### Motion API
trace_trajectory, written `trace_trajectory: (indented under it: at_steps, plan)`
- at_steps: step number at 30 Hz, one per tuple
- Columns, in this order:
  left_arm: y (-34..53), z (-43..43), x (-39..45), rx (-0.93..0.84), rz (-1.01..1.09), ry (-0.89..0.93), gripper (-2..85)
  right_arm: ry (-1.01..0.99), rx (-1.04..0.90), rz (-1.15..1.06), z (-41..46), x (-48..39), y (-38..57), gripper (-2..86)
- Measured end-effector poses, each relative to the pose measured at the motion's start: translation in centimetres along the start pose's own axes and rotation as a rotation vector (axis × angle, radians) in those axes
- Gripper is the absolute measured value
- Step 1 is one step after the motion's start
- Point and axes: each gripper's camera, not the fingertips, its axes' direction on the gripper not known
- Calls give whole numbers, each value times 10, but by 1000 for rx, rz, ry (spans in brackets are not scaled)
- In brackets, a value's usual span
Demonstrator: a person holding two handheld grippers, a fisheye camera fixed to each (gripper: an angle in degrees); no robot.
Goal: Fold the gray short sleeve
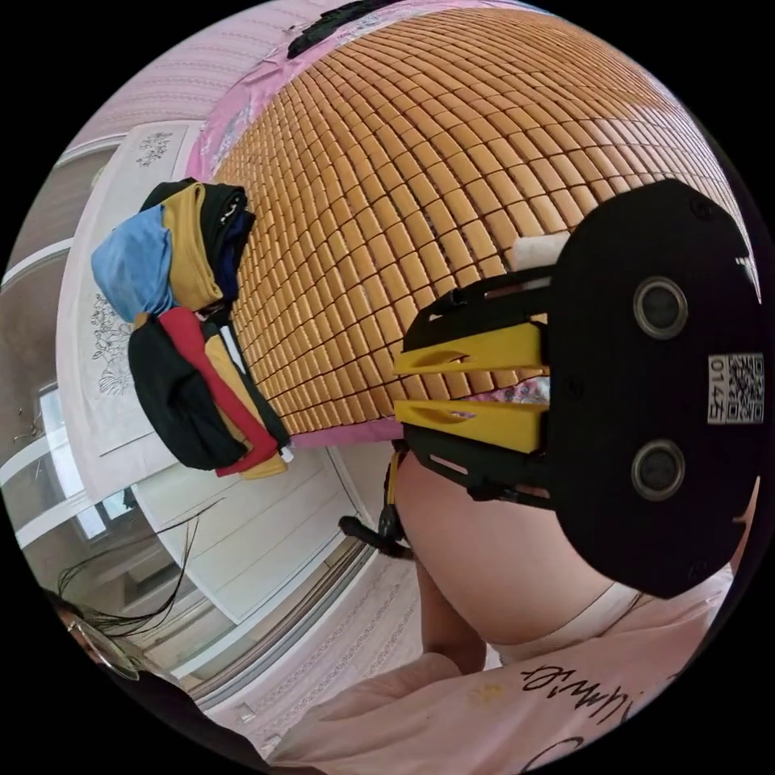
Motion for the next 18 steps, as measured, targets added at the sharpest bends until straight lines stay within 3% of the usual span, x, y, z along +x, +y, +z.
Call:
trace_trajectory:
  at_steps: [2, 6, 8, 11, 15, 18]
  plan:
    - [-6, -115, 54, 191, 176, 66, -10, -79, 65, -19, -18, -13, -8, 103]
    - [-27, -228, 152, 358, 491, 193, -10, -265, 154, -167, -44, -71, -29, 131]
    - [-39, -276, 213, 457, 671, 200, -10, -243, 158, -179, -65, -85, -32, 105]
    - [-47, -319, 270, 577, 797, 278, -10, -148, 389, -184, -144, -80, -18, 53]
    - [-69, -355, 331, 689, 811, 324, -9, -10, 497, -121, -262, -42, -12, 44]
    - [-86, -377, 378, 734, 860, 488, -8, 130, 674, -78, -355, -21, 17, 45]
